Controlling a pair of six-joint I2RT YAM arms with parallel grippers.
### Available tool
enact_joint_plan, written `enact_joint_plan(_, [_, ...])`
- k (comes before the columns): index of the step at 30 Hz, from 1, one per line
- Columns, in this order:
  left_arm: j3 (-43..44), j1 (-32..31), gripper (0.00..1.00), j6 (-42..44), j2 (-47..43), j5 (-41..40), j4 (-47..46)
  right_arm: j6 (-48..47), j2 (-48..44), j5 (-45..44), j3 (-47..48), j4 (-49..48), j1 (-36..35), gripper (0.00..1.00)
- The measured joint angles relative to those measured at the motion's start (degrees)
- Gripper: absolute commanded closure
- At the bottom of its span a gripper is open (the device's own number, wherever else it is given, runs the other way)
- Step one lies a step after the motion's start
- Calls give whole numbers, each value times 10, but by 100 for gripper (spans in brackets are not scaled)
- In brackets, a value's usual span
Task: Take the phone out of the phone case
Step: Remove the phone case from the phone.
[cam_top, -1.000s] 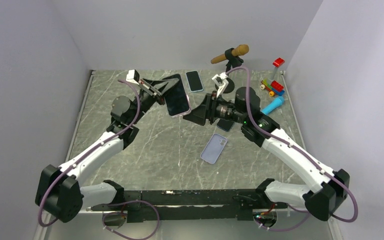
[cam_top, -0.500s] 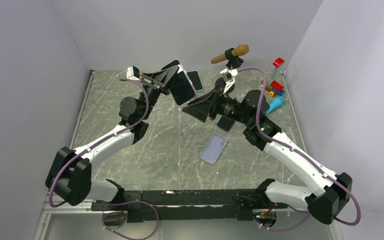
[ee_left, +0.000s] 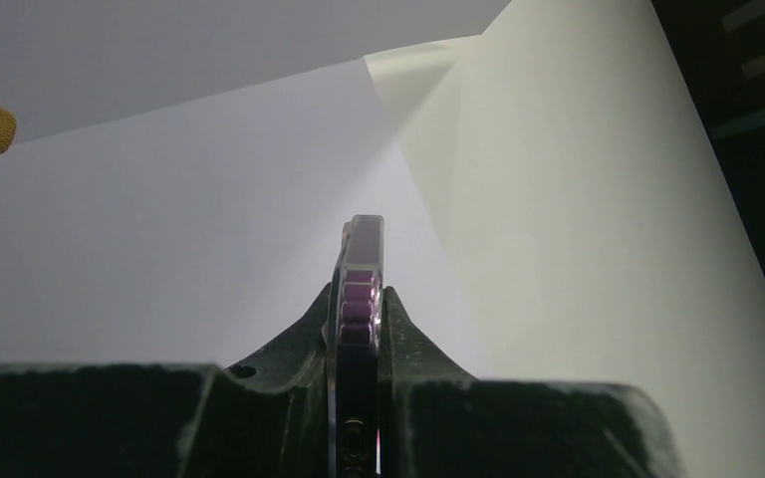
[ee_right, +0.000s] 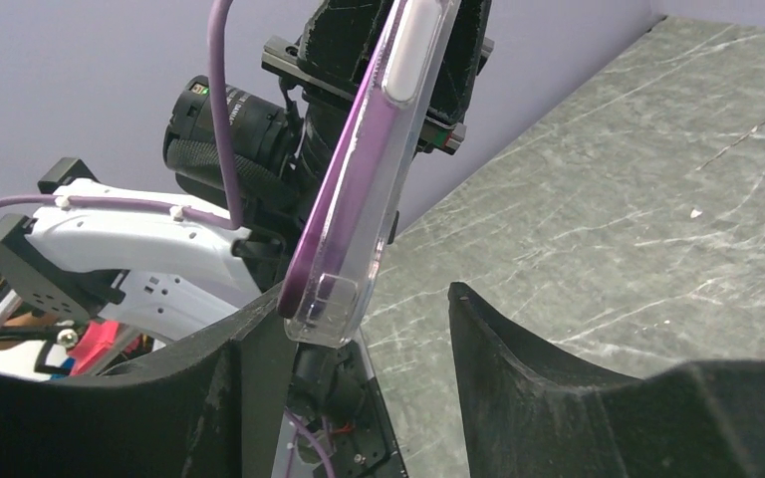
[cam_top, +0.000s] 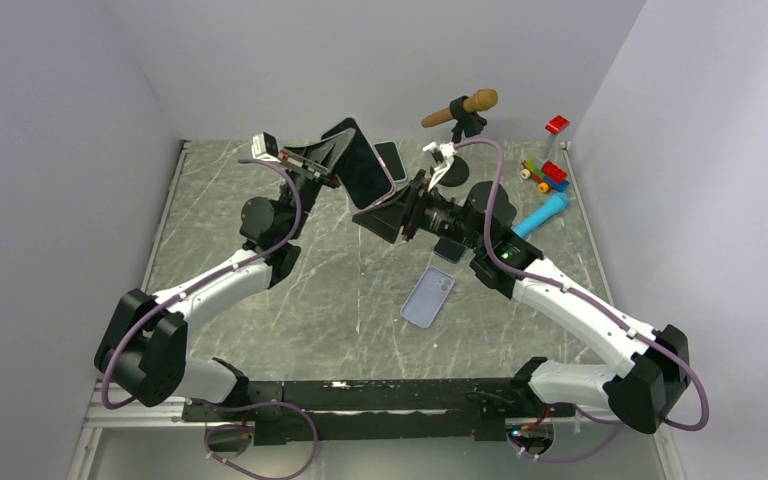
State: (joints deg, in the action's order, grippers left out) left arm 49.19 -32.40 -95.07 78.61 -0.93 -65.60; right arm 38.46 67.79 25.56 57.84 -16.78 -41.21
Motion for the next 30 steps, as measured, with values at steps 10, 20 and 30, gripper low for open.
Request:
enact_joint_plan(10, [-11, 0, 100, -8, 0, -10, -28, -37, 13, -3, 3, 6, -7, 33])
enact_joint_plan(20, [-42, 0, 100, -31, -1, -9, -44, -58, 8, -2, 20, 25, -16, 30])
enact_joint_plan(30, [-57, 9, 100, -45, -9, -9, -44, -48, 10, -27, 46, 52, -16, 39])
